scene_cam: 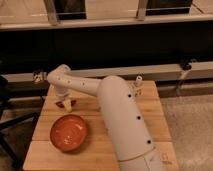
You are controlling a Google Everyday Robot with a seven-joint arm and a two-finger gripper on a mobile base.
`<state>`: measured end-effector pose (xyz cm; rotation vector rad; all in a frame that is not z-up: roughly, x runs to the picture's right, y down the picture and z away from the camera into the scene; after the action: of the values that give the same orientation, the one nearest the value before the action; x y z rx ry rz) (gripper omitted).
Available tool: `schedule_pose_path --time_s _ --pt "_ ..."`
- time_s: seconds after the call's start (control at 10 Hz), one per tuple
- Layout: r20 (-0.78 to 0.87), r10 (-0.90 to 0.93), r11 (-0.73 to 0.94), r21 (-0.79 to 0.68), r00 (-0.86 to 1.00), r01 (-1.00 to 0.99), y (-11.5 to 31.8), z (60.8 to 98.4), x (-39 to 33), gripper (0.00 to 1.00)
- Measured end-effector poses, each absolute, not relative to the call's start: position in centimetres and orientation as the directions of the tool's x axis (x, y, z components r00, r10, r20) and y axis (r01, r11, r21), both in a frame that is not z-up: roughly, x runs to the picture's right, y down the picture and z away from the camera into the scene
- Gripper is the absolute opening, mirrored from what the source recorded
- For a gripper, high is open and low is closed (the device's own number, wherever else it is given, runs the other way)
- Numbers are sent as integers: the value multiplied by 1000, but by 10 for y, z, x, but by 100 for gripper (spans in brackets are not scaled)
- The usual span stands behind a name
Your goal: Place the pepper in the ceramic bowl
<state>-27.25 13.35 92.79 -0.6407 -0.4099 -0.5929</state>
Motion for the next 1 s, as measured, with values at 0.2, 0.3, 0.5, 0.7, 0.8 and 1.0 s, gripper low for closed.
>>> schedule_pose_path --time_s 0.2,0.3,0.5,0.7,0.8,1.0 --pt "525 -384 650 -430 759 626 133 928 -273 80" --pt "526 -384 650 -429 759 627 133 928 -274 80" --pt "534 -376 654 -425 757 625 133 933 -276 80" --pt "532 -382 646 -431 756 630 133 930 -274 80" --pt "531 -382 645 -432 756 630 133 930 -274 80" --pt "532 -381 647 -430 756 630 132 930 -274 80"
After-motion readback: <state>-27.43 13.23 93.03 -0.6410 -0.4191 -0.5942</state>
